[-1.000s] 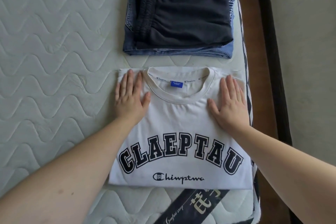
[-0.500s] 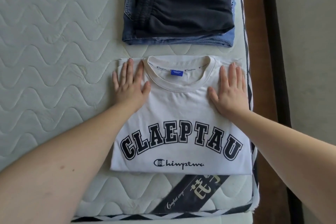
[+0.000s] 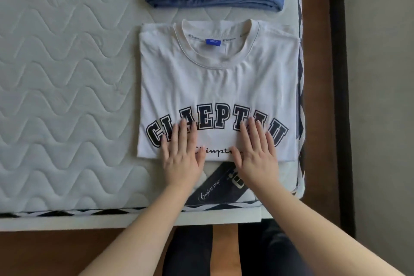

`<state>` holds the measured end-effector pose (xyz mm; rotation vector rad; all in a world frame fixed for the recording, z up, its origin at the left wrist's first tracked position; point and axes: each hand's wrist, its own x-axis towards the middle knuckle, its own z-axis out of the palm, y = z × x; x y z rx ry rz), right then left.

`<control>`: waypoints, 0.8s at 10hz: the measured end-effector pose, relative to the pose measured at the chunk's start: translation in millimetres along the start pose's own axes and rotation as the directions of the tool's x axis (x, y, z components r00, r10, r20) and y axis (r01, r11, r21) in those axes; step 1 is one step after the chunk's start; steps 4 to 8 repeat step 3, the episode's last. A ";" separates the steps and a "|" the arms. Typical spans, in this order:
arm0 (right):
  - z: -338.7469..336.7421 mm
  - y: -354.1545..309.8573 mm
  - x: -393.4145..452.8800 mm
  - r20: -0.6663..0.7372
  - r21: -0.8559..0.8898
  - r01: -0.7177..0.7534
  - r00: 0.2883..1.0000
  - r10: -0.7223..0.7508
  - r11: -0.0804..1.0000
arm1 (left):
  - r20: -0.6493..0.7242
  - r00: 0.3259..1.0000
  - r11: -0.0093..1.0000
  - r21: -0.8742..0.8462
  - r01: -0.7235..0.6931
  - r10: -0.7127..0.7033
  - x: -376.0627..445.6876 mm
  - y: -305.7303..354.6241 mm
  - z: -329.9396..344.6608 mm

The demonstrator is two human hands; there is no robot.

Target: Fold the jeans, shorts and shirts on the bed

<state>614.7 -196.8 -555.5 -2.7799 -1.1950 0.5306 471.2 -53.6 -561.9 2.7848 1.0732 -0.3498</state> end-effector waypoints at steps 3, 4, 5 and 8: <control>-79.9 11.6 -16.5 0.369 0.127 -0.152 0.924 0.096 0.980 | 0.405 0.914 1.000 -0.029 -0.011 0.021 -24.2 -22.9 -82.3; -79.9 11.6 -16.5 0.369 0.127 -0.152 0.924 0.096 0.980 | 0.405 0.914 1.000 -0.029 -0.011 0.021 -24.2 -22.9 -82.3; -79.9 11.6 -16.5 0.369 0.127 -0.152 0.924 0.096 0.980 | 0.405 0.914 1.000 -0.029 -0.011 0.021 -24.2 -22.9 -82.3; -79.9 11.6 -16.5 0.369 0.127 -0.152 0.924 0.096 0.980 | 0.405 0.914 1.000 -0.029 -0.011 0.021 -24.2 -22.9 -82.3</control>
